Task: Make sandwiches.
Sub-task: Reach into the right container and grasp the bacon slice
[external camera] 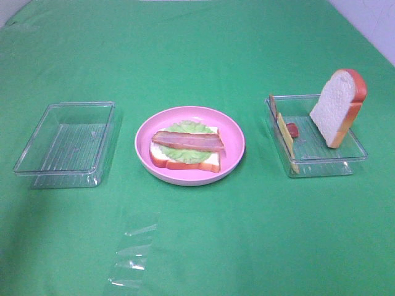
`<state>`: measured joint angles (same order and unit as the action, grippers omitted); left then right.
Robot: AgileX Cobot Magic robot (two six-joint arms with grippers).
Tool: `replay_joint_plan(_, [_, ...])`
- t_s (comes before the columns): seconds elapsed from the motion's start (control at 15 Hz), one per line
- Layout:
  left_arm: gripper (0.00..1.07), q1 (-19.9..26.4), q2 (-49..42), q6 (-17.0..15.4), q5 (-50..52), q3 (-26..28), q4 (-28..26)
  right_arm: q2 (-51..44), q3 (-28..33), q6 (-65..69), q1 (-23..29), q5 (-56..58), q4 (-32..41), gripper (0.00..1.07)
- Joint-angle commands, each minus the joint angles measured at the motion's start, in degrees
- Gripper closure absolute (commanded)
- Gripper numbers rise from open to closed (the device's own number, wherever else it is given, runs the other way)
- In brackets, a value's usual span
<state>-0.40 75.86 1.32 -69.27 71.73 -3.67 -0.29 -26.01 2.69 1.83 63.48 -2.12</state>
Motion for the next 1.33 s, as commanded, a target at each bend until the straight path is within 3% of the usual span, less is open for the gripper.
replay_joint_plan(0.07, [0.11, -0.1, -21.7, 0.3, 2.9, -16.0, -0.3, -1.4, 0.1, 0.5, 0.0, -0.5, -0.2, 0.23])
replay_joint_plan(0.33, [0.11, -0.1, -49.8, 0.3, 5.3, -30.5, 0.2, -1.4, 0.1, 0.5, 0.0, -0.5, -0.2, 0.23])
replay_joint_plan(0.73, [0.11, -0.1, -75.6, 0.1, 6.2, -41.2, -0.6, -1.4, 0.1, 0.5, 0.0, -0.5, -0.2, 0.23])
replay_joint_plan(1.33, [0.11, -0.1, -77.2, -0.2, 7.5, -42.1, -0.6, -1.0, 0.1, 0.5, 0.0, -0.5, -0.6, 0.23])
